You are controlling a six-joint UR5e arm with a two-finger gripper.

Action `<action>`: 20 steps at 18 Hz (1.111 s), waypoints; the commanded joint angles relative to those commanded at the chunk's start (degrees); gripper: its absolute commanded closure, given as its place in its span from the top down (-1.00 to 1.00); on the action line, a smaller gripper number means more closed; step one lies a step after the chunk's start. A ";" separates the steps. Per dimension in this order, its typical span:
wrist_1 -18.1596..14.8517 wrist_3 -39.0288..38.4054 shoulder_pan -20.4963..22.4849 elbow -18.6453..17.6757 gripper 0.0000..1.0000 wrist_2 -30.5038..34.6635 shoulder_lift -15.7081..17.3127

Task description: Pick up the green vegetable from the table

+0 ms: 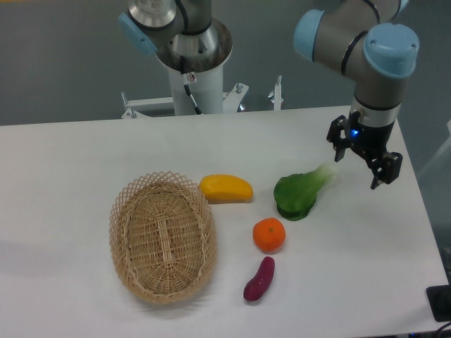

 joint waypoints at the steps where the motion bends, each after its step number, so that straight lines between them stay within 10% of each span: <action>1: 0.17 0.00 0.00 -0.35 1.00 -0.09 0.00; 9: 0.96 0.79 0.53 -3.16 1.00 0.44 0.26; 20: 10.28 7.64 2.54 -12.03 1.00 0.62 -2.02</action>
